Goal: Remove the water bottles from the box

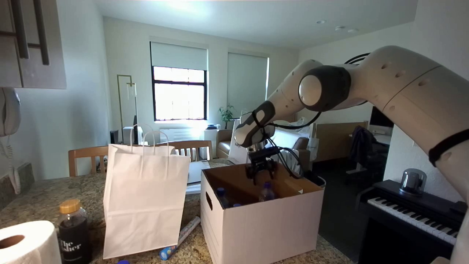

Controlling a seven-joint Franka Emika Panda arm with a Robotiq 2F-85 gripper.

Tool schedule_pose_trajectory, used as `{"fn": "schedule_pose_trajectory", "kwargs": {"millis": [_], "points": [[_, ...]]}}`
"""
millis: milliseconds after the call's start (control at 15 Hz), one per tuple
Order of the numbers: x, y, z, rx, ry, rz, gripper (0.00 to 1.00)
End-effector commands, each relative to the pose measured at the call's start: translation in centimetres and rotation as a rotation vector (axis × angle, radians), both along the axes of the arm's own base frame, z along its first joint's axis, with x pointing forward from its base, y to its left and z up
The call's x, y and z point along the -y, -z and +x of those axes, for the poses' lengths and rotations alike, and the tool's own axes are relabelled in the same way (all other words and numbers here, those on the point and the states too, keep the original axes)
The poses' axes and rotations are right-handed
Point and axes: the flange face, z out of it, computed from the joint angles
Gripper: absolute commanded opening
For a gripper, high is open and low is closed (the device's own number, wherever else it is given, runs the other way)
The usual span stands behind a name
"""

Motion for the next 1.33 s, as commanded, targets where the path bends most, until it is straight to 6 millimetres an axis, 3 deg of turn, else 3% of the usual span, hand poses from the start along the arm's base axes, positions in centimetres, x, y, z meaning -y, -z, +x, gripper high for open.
{"fn": "schedule_pose_trajectory", "kwargs": {"millis": [0, 267, 600, 667, 800, 1067, 1267], "points": [[-1.5, -1.8, -1.6, -0.007, -0.03, -0.022, 0.72], [-2.3, -3.7, -2.6, -0.043, -0.051, -0.034, 0.45], [0.4, -5.9, -1.9, -0.08, 0.05, 0.019, 0.12], [1.0, -5.7, -1.7, -0.094, 0.055, 0.025, 0.57], [1.4, -5.1, -1.8, -0.171, 0.04, 0.022, 0.52], [0.8, -3.7, -1.8, -0.24, 0.029, 0.083, 0.75], [0.2, -3.0, -0.8, -0.194, 0.084, 0.168, 0.95]]}}
